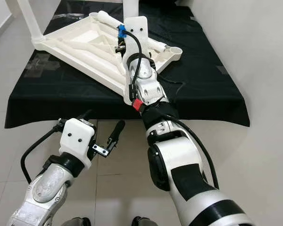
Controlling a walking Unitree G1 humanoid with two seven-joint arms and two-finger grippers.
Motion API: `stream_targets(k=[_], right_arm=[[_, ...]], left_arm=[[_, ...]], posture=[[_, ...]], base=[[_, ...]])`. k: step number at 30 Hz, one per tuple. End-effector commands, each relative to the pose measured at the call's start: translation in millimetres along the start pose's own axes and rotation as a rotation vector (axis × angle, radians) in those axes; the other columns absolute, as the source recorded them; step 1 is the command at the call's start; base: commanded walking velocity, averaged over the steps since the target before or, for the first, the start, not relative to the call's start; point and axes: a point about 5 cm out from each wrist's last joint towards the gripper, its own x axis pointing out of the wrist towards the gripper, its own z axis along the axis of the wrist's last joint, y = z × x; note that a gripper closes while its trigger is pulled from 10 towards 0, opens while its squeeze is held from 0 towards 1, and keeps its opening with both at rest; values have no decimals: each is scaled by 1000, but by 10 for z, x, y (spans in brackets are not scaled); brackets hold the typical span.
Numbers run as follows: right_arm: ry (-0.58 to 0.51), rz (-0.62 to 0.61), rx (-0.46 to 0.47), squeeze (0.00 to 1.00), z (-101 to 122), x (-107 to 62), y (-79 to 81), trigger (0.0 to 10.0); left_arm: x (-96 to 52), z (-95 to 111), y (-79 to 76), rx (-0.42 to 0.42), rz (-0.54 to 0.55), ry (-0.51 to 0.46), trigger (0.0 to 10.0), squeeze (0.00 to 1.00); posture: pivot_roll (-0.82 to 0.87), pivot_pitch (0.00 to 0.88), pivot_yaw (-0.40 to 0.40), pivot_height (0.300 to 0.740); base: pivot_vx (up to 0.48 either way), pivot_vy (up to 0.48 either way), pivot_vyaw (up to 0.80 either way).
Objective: Building children table
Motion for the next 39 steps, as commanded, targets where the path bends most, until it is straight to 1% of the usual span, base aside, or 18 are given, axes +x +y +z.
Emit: stream_targets(k=[1, 3, 7, 9, 11, 13, 17, 22, 24, 25, 26, 28, 29, 30, 33, 35, 36, 39], right_arm=[[342, -95, 10, 0, -808, -185, -152, 10000], [345, -104, 15, 0, -811, -187, -153, 10000], [363, -167, 42, 0, -845, -206, -166, 10000], [359, -192, 40, 0, -849, -212, -170, 10000], [361, -249, 29, 0, -866, -231, -179, 10000], [363, -266, 34, 0, -882, -241, -180, 10000], [365, -389, 58, 0, -949, -301, -214, 10000], [340, -488, 69, 0, -944, -334, -231, 10000], [341, -511, 64, 0, -946, -344, -233, 10000], [344, -577, 64, 0, -938, -363, -232, 10000], [330, -600, 51, 0, -913, -361, -225, 10000], [320, -612, 42, 0, -893, -359, -220, 10000], [318, -640, 33, 0, -871, -358, -198, 10000], [318, -640, 33, 0, -871, -358, -198, 10000], [315, -673, 37, 0, -833, -357, -109, 10000], [318, -688, 11, 0, -817, -356, -46, 10000], [318, -688, 11, 0, -817, -356, -46, 10000], [330, -747, -60, 0, -774, -367, 50, 10000]], left_arm=[[-1, -23, 4, 10, -5, 9, 10000, 0], [1, -19, 8, 12, -4, 8, 10000, 0], [6, -11, 20, 16, -2, 6, 10000, 0], [7, -11, 25, 18, -1, 6, 10000, 0], [9, -7, 33, 20, 3, 6, 10000, 0], [9, -6, 36, 22, 3, 6, 10000, 0], [13, -5, 60, 28, 7, 5, 10000, 0], [26, -5, 75, 32, 10, 2, 10000, 0], [29, -6, 78, 33, 10, 2, 10000, 0], [38, -5, 87, 34, 11, 1, 10000, 0], [40, -4, 91, 35, 11, 0, 10000, 0], [42, -4, 92, 36, 11, 0, 10000, 0], [43, -3, 99, 37, 13, -1, 10000, 0], [43, -3, 99, 37, 13, -1, 10000, 0], [48, 1, 111, 39, 18, -4, 10000, 0], [53, 5, 112, 39, 23, -6, 10000, 0], [53, 5, 112, 39, 23, -6, 10000, 0], [50, 18, 122, 40, 31, -9, 10000, 0]], posture=[[114, 204, -77, 740], [114, 205, -78, 740], [113, 209, -78, 740], [115, 212, -78, 740], [116, 215, -79, 740], [116, 217, -80, 740], [118, 221, -81, 740], [116, 223, -80, 740], [116, 223, -80, 740], [118, 227, -77, 740], [118, 227, -77, 740], [118, 227, -77, 740], [118, 228, -80, 740], [118, 228, -80, 740], [117, 230, -81, 740], [123, 231, -86, 740], [123, 231, -86, 740], [127, 234, -93, 740]], base=[[0, 0, 0], [0, 0, 0], [0, 0, 0], [0, 0, 0], [0, 0, 0], [0, 0, 0], [0, 0, 0], [0, 0, 0], [0, 0, 0], [0, 0, 0], [0, 0, 0], [0, 0, 0], [0, 0, 0], [0, 0, 0], [0, 0, 0], [0, 0, 0], [0, 0, 0], [0, 0, 0]])
